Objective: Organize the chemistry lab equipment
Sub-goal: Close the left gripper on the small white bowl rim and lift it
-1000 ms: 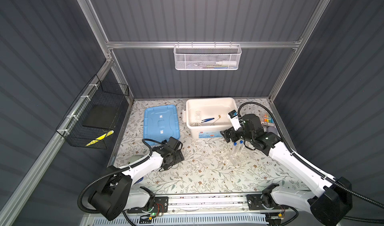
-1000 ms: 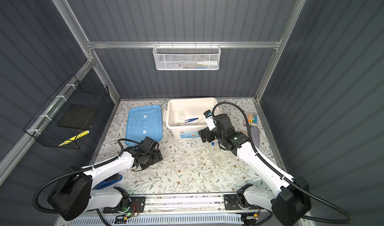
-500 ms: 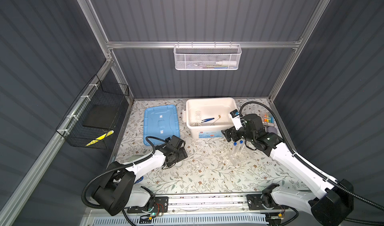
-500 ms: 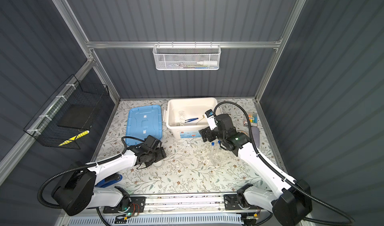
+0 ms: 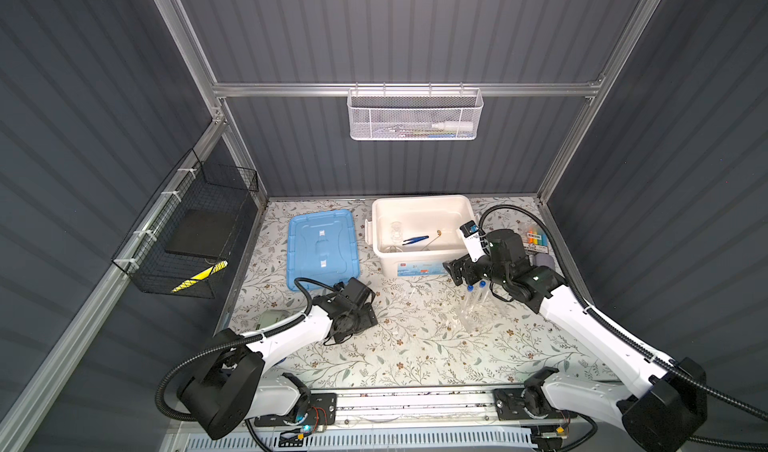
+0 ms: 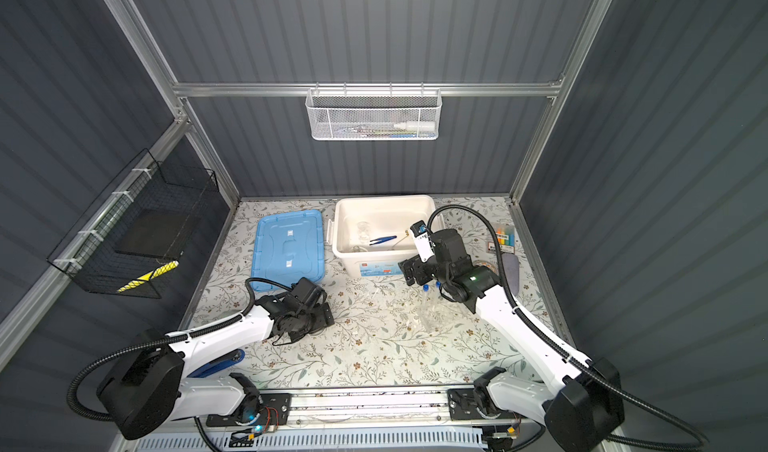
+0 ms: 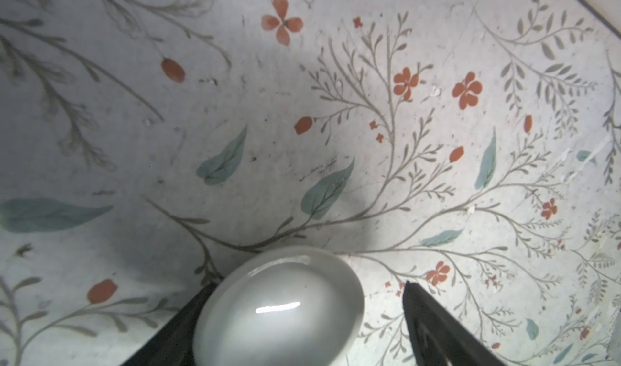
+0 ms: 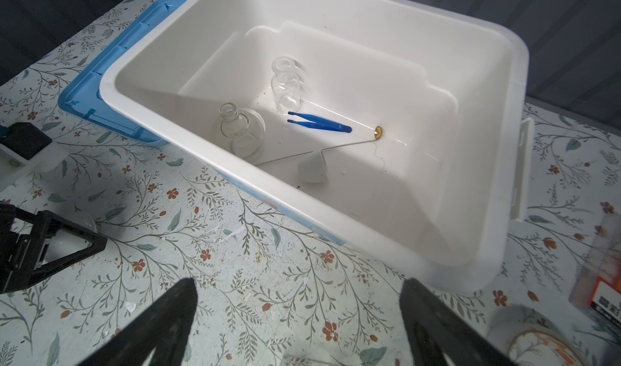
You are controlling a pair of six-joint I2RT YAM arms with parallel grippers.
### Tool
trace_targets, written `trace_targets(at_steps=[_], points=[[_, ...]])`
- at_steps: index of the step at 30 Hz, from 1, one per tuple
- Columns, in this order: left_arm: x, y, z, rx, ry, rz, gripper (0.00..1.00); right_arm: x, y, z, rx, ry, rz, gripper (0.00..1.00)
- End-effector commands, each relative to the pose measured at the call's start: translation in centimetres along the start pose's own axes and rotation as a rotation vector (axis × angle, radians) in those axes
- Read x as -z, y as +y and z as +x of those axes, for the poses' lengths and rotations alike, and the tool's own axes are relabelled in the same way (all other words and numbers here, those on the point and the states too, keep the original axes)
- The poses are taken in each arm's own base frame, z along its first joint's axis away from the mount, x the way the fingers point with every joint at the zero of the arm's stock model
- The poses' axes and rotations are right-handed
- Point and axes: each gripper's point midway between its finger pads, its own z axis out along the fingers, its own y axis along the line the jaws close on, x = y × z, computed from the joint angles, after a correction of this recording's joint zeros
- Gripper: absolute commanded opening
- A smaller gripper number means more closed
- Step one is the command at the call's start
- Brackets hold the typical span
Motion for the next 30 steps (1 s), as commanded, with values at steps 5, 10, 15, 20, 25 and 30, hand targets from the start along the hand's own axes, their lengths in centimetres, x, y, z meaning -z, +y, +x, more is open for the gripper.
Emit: trace_targets(at_steps=[5,10,15,20,25,30], points=[[1.1,2.4,0.6,0.01,-0.001,-0.094,0.91,0.2,-0.6,0.6,-0.005,0.028,0.027,0.96],[1.6,2.8,-0.1,-0.042,-0.012,-0.148,0.95,0.5,-1.3,0.2,-0.017,0.013,0.06,0.97],[2.7,2.8,-1.4,-0.134,-0.039,-0.213,0.99,1.0,-1.9,-0.4,-0.025,-0.016,0.093,0.99],[3.0,1.7,-1.9,-0.245,-0.037,-0.185,1.0,1.2,-2.4,-0.4,-0.042,-0.019,0.116,0.99],[3.3,1.8,-2.0,-0.313,-0.006,-0.231,1.0,2.3,-3.3,-0.8,-0.073,-0.049,0.149,0.99],[3.1,1.8,-1.8,-0.322,0.0,-0.232,1.0,2.6,-3.9,-0.6,-0.094,-0.048,0.168,0.99]])
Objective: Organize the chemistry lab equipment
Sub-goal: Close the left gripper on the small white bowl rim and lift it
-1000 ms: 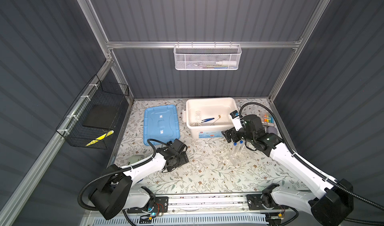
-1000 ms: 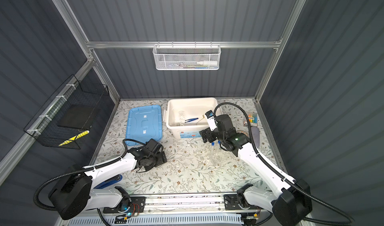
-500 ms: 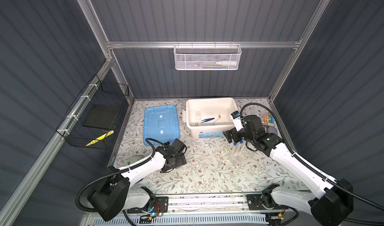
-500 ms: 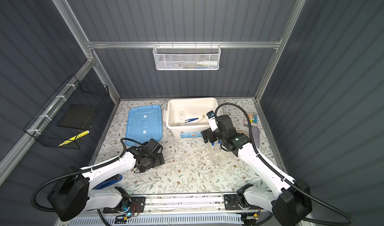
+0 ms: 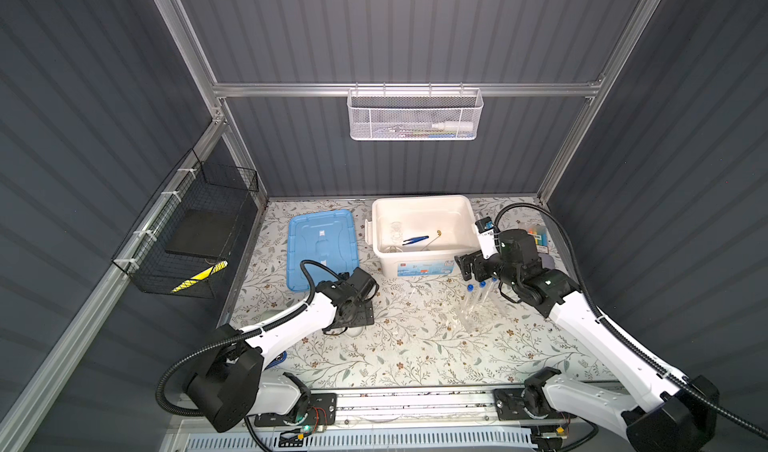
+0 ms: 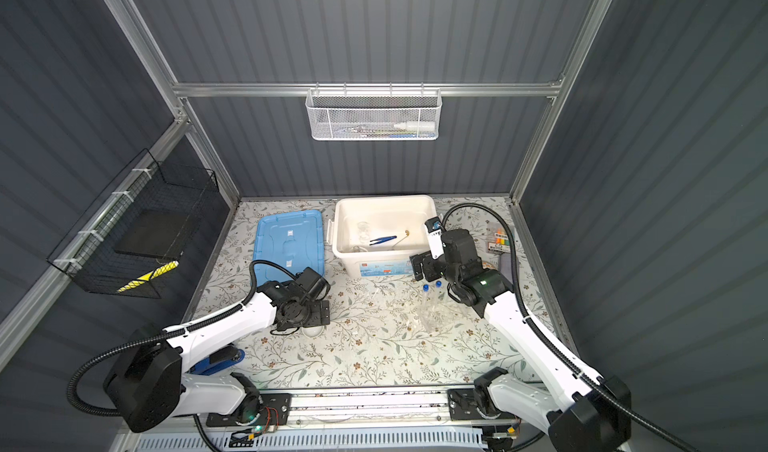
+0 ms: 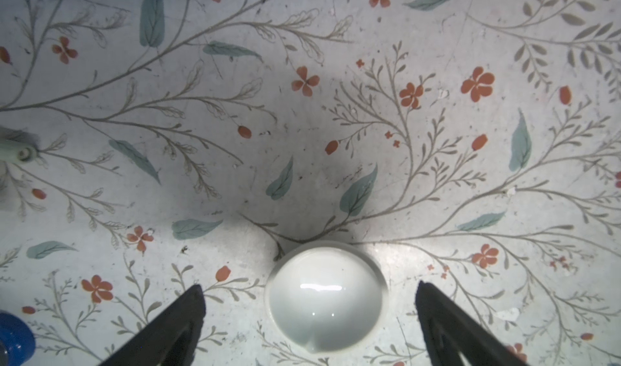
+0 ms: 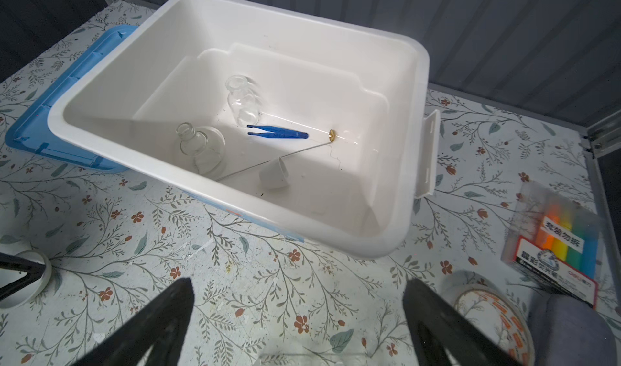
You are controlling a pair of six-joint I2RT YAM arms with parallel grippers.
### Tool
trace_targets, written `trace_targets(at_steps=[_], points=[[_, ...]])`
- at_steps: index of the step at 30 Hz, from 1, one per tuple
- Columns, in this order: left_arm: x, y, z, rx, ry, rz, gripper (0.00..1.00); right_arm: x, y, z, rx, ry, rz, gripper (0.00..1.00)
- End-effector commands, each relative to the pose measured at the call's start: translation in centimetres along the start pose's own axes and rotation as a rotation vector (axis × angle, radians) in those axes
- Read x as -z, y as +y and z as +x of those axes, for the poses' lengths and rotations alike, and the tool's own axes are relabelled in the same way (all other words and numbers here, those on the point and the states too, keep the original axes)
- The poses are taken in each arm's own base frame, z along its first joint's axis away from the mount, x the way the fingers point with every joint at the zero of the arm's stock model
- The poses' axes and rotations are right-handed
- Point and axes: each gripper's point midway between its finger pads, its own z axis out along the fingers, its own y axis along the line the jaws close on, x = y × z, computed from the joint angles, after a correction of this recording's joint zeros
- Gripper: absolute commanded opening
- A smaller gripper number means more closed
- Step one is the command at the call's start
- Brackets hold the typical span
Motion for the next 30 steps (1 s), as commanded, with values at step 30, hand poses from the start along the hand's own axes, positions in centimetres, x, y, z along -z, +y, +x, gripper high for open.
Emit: trace_targets(at_steps=[30], points=[[-2.7,-1.0,3.0,-0.056,0.103,-0.031,0.87,-0.2,-1.2,0.5,-0.044,0.032,0.058,0.99]])
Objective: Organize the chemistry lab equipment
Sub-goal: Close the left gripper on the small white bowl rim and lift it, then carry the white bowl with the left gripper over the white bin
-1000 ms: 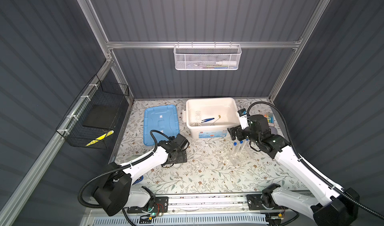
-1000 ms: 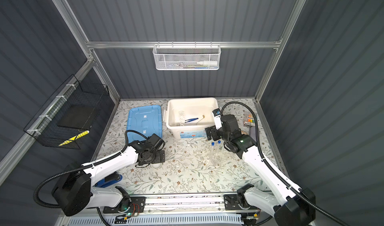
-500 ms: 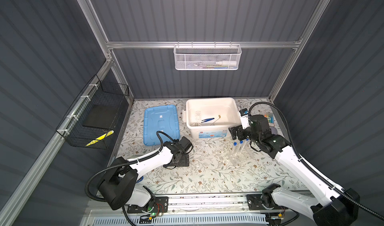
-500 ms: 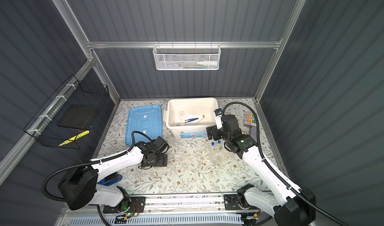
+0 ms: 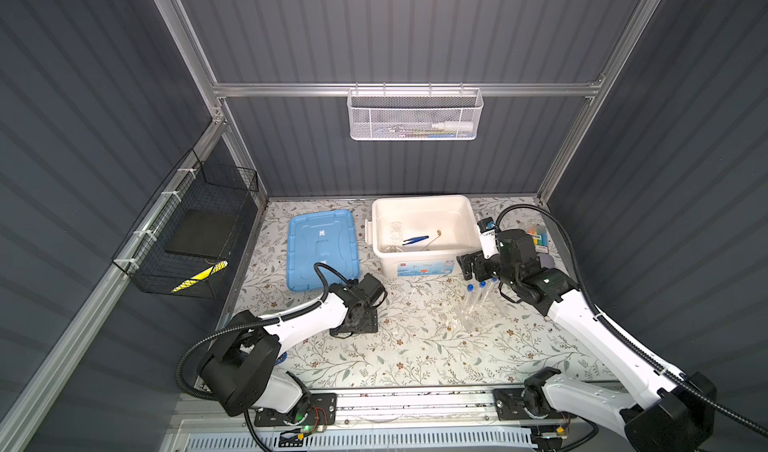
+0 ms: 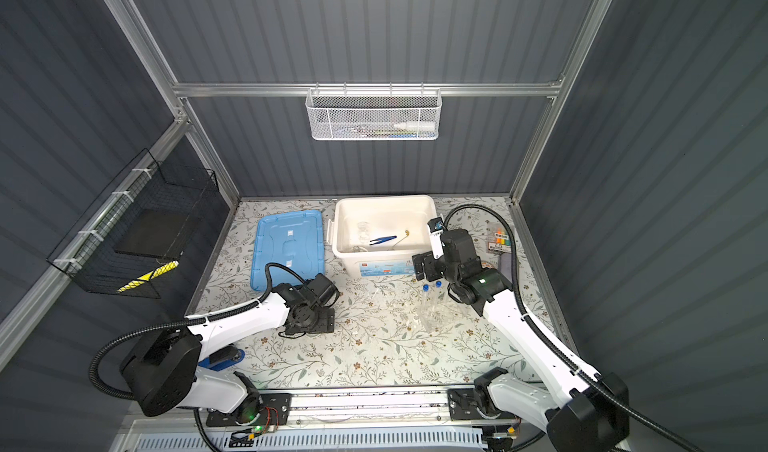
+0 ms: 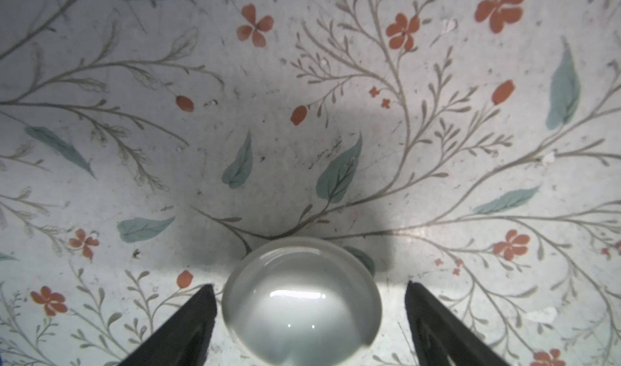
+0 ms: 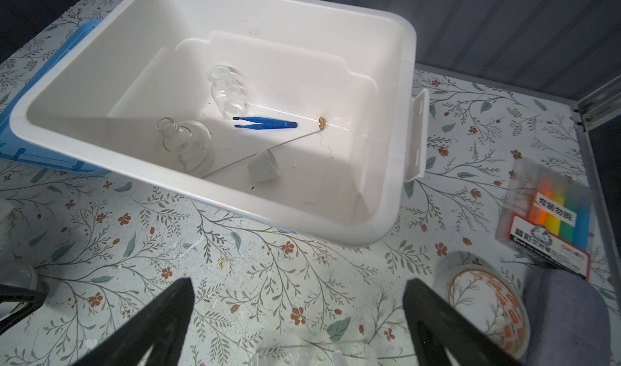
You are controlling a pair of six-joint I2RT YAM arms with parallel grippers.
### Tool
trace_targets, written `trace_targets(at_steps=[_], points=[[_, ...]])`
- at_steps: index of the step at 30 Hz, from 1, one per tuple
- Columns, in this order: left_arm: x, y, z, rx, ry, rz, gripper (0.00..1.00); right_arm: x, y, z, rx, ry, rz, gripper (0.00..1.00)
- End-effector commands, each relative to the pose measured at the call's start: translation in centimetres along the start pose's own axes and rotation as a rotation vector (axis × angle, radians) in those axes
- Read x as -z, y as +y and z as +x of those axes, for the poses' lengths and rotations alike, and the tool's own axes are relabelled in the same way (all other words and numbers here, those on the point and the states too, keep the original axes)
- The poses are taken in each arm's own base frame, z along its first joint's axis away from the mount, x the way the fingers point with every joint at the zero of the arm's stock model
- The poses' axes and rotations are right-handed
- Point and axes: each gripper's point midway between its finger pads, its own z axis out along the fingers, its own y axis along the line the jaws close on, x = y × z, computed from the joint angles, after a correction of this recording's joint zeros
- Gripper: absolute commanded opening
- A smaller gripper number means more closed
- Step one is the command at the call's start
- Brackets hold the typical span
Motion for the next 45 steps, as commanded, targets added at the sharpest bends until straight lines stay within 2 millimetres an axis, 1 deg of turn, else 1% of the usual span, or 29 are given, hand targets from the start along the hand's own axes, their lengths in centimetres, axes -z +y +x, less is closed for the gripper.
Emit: trace_targets(at_steps=[1,7,12,16,22,25,29,33,37,40,45], points=[[-0.8,0.3,1.2,0.008,0.043,-0.012,0.87,0.2,-0.5,-0.3,-0.013,-0.004,0.023,0.99],[-0.9,0.4,1.3,0.01,0.046,-0.021,0.82,0.0,-0.3,0.1,-0.02,0.009,0.012,0.99],[-1.1,0.5,1.4,0.007,0.052,-0.026,0.79,-0.1,-0.3,0.2,-0.021,0.013,0.01,0.99],[-1.1,0.7,1.5,0.006,0.054,-0.029,0.73,0.0,-0.3,0.1,-0.017,0.009,0.012,0.99],[-1.2,0.8,1.7,-0.005,0.064,-0.038,0.7,-0.2,-0.2,0.4,-0.02,0.018,0.007,0.99],[-1.2,0.6,1.6,-0.007,0.06,-0.031,0.65,-0.2,-0.3,0.5,-0.019,0.02,0.01,0.99],[-0.8,0.2,1.2,-0.007,0.046,-0.008,0.64,-0.1,-0.4,0.4,-0.019,0.014,0.015,0.99],[0.2,-0.4,0.2,0.0,0.018,0.013,0.65,0.1,-0.4,0.4,-0.028,0.006,0.005,0.99],[1.9,-1.3,-1.1,-0.003,-0.019,0.049,0.65,0.3,-0.7,0.2,-0.066,-0.018,-0.012,0.99],[3.5,-2.0,-2.3,-0.009,-0.049,0.069,0.65,0.5,-1.1,0.0,-0.072,-0.025,-0.008,0.99],[6.6,-3.5,-4.8,-0.027,-0.112,0.119,0.64,0.8,-1.6,-0.1,-0.07,-0.029,0.004,0.99]])
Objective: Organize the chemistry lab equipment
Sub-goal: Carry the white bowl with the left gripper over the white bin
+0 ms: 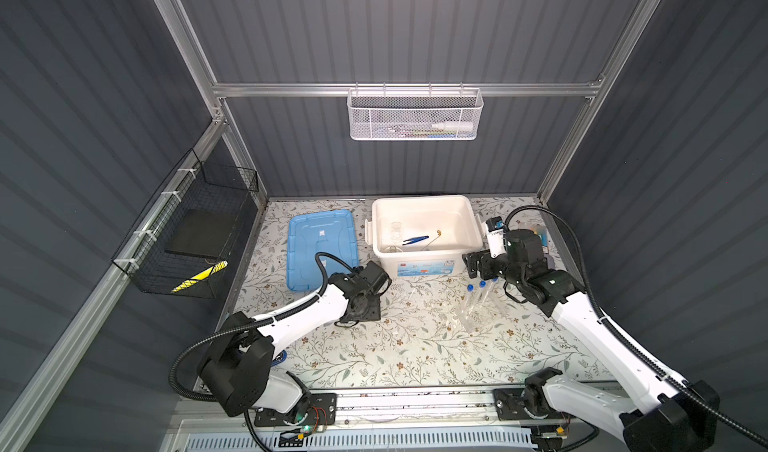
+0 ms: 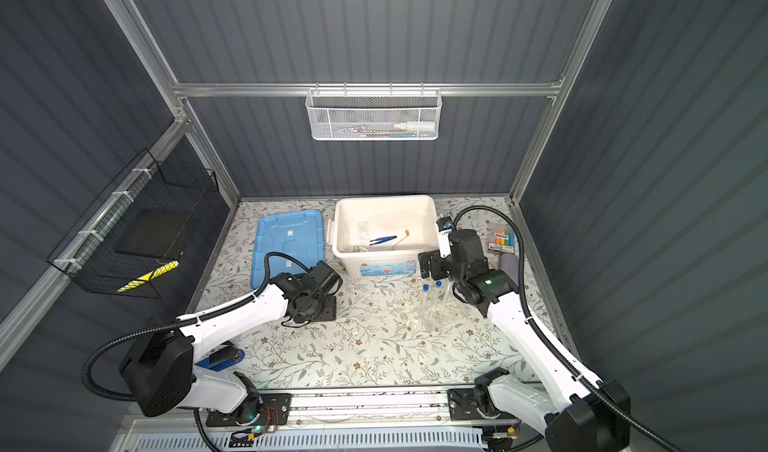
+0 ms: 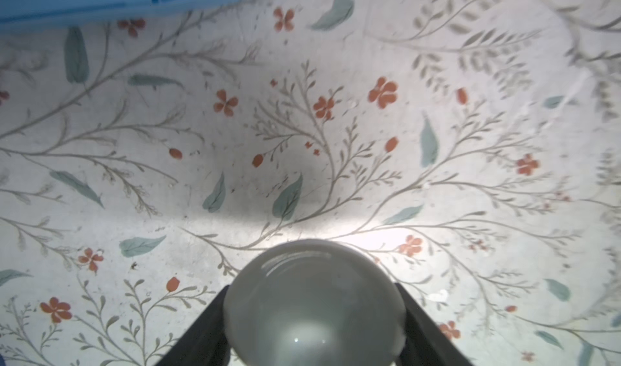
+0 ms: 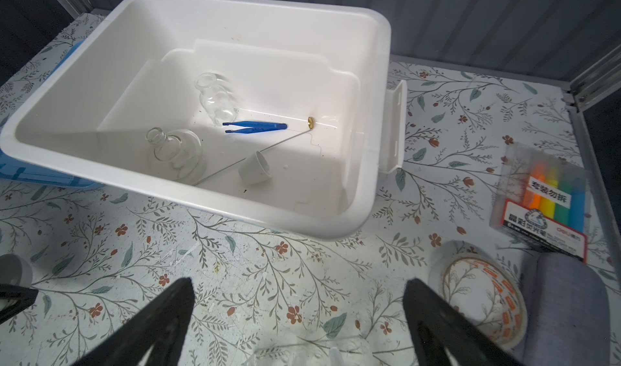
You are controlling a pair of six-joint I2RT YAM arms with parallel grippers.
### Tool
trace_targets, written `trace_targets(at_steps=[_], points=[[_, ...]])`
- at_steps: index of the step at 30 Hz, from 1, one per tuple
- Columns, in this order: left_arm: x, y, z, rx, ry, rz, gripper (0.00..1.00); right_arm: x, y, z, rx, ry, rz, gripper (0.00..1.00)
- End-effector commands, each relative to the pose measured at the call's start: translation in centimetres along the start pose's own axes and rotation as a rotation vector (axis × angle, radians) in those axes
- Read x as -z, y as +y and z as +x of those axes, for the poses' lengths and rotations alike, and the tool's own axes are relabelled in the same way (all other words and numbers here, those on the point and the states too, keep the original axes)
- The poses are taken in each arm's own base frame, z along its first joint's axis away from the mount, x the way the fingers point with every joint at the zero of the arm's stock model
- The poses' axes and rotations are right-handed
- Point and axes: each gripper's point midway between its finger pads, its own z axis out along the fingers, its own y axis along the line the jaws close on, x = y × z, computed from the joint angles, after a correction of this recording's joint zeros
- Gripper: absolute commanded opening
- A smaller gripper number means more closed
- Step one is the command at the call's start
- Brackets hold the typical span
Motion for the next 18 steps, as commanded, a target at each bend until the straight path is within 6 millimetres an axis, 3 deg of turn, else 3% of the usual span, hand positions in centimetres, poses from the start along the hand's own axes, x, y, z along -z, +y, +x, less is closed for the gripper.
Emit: trace_targets(at_steps=[1,14,18], points=[[2.7,-1.1,-1.6,-0.041,-0.038,0.038,0.64,0.4,-0.2,-0.1,-0.009,-0.013,-0.004,0.99],[12.4,-8.8,-10.8,-0.106,-0.285,0.296,0.62,1.6,-3.2,-0.7,-0.113,-0.067,-0.014,0.99],[13.4,-11.4,-12.9,-0.149,-0.315,0.35,0.61,1.6,-3.7,-0.8,-0.146,-0.074,-0.027,0.99]])
